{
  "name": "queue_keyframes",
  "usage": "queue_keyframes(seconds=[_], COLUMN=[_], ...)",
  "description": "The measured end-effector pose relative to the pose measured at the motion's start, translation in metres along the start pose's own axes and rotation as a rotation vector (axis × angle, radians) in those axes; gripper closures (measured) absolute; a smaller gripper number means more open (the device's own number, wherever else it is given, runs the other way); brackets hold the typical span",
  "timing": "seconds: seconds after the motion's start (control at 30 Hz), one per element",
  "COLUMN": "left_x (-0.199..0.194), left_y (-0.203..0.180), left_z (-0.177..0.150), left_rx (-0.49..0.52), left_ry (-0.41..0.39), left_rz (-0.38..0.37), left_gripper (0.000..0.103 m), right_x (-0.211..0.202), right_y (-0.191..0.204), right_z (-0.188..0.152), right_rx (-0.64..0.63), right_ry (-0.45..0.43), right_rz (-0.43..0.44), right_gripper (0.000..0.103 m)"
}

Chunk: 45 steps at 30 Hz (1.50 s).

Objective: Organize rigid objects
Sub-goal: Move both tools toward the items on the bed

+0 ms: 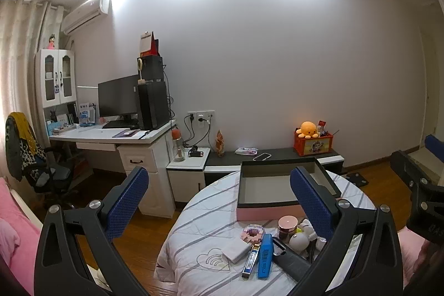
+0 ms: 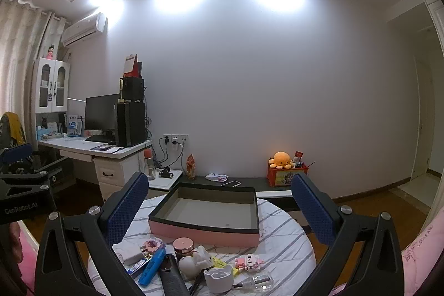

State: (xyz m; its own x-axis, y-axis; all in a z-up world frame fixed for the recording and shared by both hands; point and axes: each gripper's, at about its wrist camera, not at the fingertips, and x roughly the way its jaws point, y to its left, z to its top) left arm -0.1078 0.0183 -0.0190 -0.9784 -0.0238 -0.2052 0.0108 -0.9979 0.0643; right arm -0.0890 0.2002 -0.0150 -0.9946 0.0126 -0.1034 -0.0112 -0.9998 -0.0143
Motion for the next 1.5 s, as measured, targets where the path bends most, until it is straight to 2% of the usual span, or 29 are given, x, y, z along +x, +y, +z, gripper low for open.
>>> queue_keyframes(seconds=[0.5,0.73,1.03,1.23,1.5], left_x=[0.005,0.016,0.047,0.086,0.136], left_y=[-0.006,-0.006,-0.004,0.001,-0.002], left_z=[-0.002,-0.009,-0.038,-0.075,-0.127], left_rx=[0.005,0.019,0.054,0.039,0.146], left_ry=[0.004,0.045,0.170,0.330,0.513], left_rz=[-0.020,-0.032,-0.055,-0.085,-0.097], left_gripper=[0.000,0.000,0.000,0.000,0.000], right_x=[0.007,0.013,0.032,0.059,0.098], right_y=[-0.001,-0.005,-0.018,-0.030,-0.052], right_z=[-0.005,-0.013,-0.038,-0.072,-0.130], right_rx=[-0.002,-0.002,0.009,0.006,0.020], right_ry=[0.019,0.037,0.119,0.216,0.386], right_rz=[-0.011,-0.021,-0.039,-0.062,-0.075], right_gripper=[0.000,0.000,0.000,0.000,0.000])
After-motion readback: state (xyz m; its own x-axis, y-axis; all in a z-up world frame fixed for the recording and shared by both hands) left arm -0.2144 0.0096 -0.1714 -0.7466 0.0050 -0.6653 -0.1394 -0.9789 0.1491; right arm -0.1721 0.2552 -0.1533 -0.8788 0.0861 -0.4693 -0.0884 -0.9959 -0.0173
